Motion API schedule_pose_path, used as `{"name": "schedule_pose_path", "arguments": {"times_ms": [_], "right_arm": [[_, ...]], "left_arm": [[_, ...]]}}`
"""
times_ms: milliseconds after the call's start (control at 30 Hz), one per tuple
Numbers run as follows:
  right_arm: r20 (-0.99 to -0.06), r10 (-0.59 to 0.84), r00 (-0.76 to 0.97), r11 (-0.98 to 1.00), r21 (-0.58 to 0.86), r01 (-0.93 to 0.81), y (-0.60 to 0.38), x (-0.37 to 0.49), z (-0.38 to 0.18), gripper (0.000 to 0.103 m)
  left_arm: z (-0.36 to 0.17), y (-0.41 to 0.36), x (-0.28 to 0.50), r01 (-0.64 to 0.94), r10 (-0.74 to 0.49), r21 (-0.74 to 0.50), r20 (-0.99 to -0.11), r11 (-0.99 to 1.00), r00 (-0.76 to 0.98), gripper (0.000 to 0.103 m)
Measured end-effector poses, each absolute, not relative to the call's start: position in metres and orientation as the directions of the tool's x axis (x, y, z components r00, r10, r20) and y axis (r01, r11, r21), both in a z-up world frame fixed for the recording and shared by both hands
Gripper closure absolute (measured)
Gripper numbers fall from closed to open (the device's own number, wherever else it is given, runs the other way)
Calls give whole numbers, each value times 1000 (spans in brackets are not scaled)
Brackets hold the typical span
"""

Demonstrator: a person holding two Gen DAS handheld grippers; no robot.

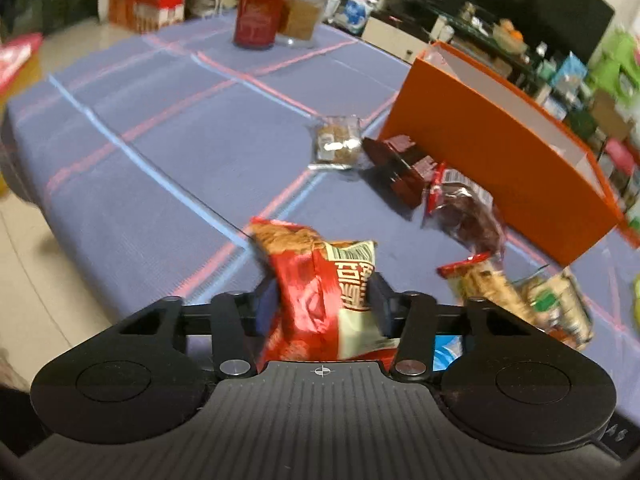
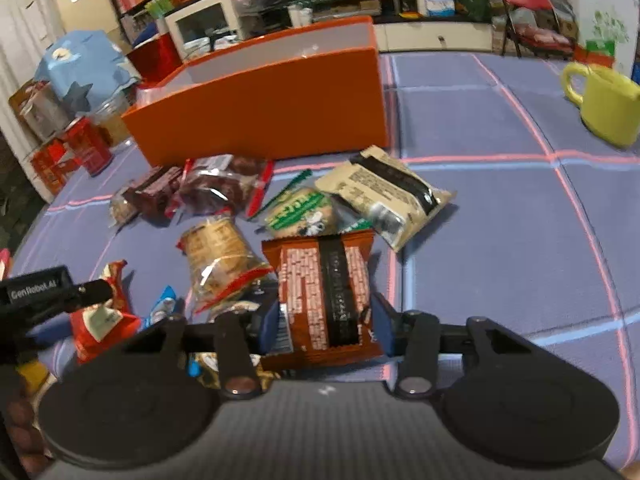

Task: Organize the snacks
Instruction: 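Grasp the red chip bag with the left gripper while the right grasps the brown wafer bag, then carry the red chip bag and brown wafer bag over the orange box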

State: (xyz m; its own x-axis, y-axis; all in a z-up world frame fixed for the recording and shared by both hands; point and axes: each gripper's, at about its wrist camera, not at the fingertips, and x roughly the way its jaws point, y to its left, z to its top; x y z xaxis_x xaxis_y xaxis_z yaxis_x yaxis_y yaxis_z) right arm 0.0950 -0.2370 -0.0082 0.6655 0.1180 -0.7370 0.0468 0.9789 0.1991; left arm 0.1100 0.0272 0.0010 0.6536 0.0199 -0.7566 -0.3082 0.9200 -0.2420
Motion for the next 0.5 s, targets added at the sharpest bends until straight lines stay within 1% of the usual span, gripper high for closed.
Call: {"name": "schedule_pose_path", "arguments": {"times_ms": [67,133,167,200,267,333,367,433,467,500], "right_arm": [[-726,100,680,986,166,32,-233,93,-4,55],[-717,106,689,985,172,27,-232,91,-1,55],[-712,108,694,985,169,21,-232,90,1,55],[-702,101,705,987,157,15,-231,87,4,55],[-681,90,727,992,129,-1,-228,83,10,55],[-662,81,745,995,97,-22,-223,79,15,55],[-656,77,751,996,82,-30,-221,79,16,55],[-656,78,750,997,73,-40,-218,80,16,55],[-661,79,746,996,76,-38,-219,81,15,55],[-664,79,743,996,79,-35,-220,82,14,55]], "left_arm": [[2,30,110,-294,10,-240,-759,925,651,76],[3,35,106,-292,9,-243,-755,925,655,78],[4,35,105,-284,12,-235,-750,930,661,83],[7,36,102,-268,14,-227,-738,936,674,86],[14,34,99,-236,19,-206,-714,950,700,98],[23,30,100,-209,36,-170,-687,963,726,103],[28,28,100,-195,44,-151,-672,969,740,103],[32,30,102,-181,32,-154,-670,971,741,103],[32,32,103,-177,21,-164,-674,970,738,101],[32,34,103,-165,5,-174,-674,971,739,96]]}}
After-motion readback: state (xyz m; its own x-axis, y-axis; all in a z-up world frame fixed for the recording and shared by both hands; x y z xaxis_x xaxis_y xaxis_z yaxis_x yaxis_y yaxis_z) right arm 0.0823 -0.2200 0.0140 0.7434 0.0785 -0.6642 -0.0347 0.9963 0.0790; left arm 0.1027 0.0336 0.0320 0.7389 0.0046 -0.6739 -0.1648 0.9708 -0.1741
